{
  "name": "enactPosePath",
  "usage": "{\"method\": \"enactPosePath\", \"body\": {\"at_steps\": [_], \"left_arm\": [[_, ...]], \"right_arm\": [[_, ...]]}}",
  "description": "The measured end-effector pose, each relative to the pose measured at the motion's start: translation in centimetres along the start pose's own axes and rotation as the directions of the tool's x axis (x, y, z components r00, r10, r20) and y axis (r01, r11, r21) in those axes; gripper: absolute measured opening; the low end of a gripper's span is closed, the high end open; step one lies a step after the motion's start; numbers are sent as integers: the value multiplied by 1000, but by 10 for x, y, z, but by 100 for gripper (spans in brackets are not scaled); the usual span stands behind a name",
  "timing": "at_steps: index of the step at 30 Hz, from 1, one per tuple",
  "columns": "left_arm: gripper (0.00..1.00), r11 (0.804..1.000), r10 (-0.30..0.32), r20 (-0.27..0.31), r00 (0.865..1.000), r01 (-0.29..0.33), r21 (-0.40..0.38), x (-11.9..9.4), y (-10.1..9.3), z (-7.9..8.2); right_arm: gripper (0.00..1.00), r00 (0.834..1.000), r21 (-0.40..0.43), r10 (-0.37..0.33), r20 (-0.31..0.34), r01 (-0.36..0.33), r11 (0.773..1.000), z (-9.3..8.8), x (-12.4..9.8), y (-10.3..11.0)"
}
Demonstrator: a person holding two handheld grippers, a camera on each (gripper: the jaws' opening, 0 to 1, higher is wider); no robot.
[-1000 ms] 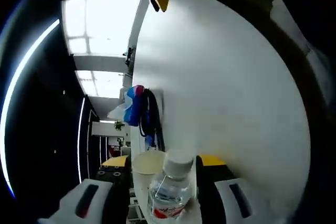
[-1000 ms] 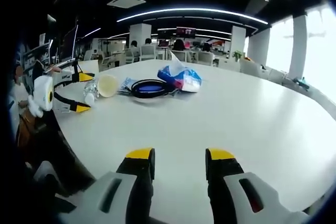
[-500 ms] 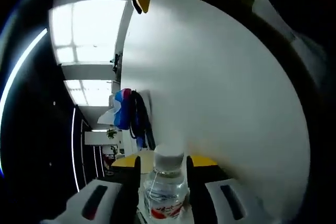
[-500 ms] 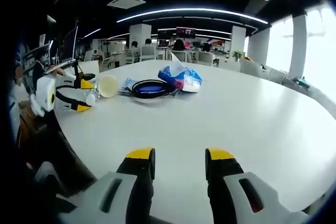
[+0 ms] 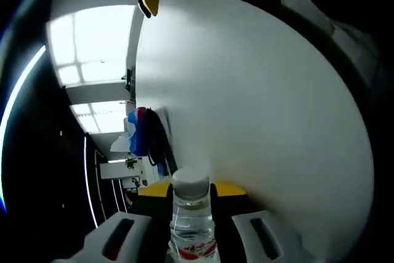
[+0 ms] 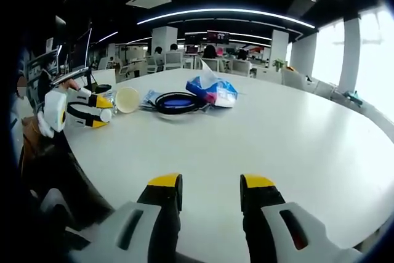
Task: Arrange the tabletop items into an orderly group along one side of the table until the central work area is clear of visible clutter.
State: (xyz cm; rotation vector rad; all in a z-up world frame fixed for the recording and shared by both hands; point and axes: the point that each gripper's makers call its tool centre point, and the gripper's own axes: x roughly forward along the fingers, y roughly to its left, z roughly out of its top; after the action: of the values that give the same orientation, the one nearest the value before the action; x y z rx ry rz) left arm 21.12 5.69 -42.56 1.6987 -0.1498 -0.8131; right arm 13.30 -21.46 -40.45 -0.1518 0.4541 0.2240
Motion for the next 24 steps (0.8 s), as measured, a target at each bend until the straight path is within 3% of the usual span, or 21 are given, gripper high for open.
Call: {"method": "enactPosePath", "body": {"at_steps": [10,14,20,22,23,24], "left_arm": [[22,1000,17,32,999,-17,-20,0,2,1],[22,997,51,28,998,-53,59,2,2,2],[22,997,51,32,998,-53,54,1,4,3],[22,998,56,34,998,-57,37,1,4,3],[22,998,59,31,998,-59,-6,1,5,2],[21,998,60,32,998,-60,11,1,5,3]], "right_arm": [[35,1000,2,-1,-5,1,1000,-1,1,0],[35,1000,1,0,-14,0,1000,-3,1,1],[35,1000,-6,4,-24,-4,1000,-5,1,3],[35,1000,-4,2,-22,-3,1000,-5,1,2],[35,1000,-3,1,-21,-1,1000,-5,0,2],[35,1000,-2,-1,-21,1,1000,-5,0,1]]}}
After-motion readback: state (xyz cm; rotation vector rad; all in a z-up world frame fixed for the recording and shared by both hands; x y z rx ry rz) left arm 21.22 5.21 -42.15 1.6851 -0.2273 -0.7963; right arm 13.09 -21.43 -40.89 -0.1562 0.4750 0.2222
